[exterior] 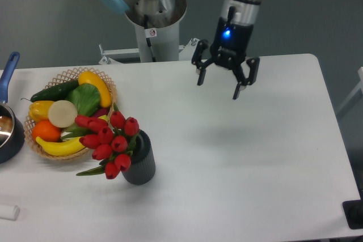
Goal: Pick up the flowers from the vase
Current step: 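Move the open gripper down toward the red tulip stems above the vase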
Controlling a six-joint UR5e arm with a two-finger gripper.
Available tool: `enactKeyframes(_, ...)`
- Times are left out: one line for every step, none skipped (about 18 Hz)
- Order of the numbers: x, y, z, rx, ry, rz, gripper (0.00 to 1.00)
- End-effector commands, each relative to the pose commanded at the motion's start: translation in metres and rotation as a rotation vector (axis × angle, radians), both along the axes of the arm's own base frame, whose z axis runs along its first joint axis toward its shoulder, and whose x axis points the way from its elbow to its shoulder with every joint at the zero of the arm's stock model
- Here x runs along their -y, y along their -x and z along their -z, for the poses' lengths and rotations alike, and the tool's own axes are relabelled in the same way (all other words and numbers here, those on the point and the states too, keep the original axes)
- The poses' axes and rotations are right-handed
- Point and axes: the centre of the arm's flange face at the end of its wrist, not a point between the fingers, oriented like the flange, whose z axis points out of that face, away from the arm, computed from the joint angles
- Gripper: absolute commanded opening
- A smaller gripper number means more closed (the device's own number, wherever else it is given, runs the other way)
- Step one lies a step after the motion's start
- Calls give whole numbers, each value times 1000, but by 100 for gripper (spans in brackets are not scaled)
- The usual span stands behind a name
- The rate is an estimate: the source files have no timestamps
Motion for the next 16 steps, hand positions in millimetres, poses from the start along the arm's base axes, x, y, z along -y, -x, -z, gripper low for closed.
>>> enactKeyframes(-7, -4, 3, 9, -12, 19, 100)
enactKeyframes(-11, -7, 5, 25, -35, 34, 100)
enactKeyframes(-14, -9, 5, 43, -62, 45, 100)
enactKeyframes(-16, -11, 7, 59, -82, 54, 100)
enactKeyframes(-21, -13, 12, 76, -89, 66, 100)
enactKeyframes(-26, -18, 14, 81, -87, 79, 100)
enactKeyframes(-33, -24, 17, 85, -87, 100, 100)
enactKeyframes(-38, -29, 17, 92, -90, 115, 100)
enactKeyframes(-42, -33, 18, 98, -92, 124, 100)
enactKeyframes(-48, -41, 20, 103, -91, 142, 100)
enactKeyframes(-56, -48, 25, 112, -86, 163, 100)
enactKeyframes(-58, -54, 27, 115, -84, 174, 100)
enactKeyframes(-60, -57, 28, 119, -85, 181, 100)
enactKeyframes(-64, -62, 28, 124, -90, 192, 100)
enactKeyframes(-66, -66, 27, 130, -99, 201, 100)
enactKeyframes(-67, -66, 27, 134, -103, 204, 100)
